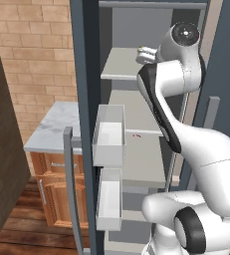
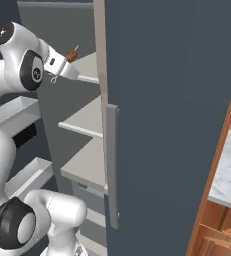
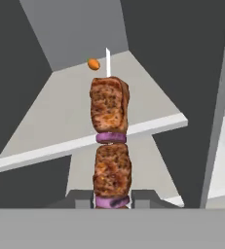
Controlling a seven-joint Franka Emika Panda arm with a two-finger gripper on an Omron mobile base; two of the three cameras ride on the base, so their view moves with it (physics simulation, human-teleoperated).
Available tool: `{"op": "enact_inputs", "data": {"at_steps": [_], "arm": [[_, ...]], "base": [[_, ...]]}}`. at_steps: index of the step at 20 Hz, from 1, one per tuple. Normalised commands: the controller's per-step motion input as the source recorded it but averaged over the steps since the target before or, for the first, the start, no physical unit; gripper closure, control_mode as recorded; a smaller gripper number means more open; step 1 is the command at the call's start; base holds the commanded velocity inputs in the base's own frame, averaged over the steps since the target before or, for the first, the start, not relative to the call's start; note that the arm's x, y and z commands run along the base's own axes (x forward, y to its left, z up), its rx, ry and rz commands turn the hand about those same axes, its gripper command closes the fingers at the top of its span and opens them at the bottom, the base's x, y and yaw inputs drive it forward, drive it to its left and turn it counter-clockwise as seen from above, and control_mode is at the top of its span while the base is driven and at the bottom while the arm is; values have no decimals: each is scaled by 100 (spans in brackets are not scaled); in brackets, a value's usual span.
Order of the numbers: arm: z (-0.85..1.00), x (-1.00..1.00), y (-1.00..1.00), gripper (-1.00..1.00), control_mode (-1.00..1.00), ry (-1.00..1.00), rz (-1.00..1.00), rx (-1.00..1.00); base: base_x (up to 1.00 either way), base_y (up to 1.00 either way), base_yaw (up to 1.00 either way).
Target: Store the kebab skewer in the freezer for long-term storage. Close the freezer door after placing the cooked food.
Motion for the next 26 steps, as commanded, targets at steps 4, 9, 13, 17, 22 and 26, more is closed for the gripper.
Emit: {"op": "enact_inputs", "data": {"at_steps": [4,9,13,17,22,26], "arm": [[0,67,0,100,-100,13,0,0],[0,48,0,100,-100,5,0,-1],[-3,28,0,100,-100,0,0,0],[-11,37,0,100,-100,0,2,0],[-2,33,0,100,-100,0,3,-1],[-1,34,0,100,-100,0,3,-1]], "base": [[0,0,0],[0,0,0],[0,0,0],[0,0,0],[0,0,0],[0,0,0]]}}
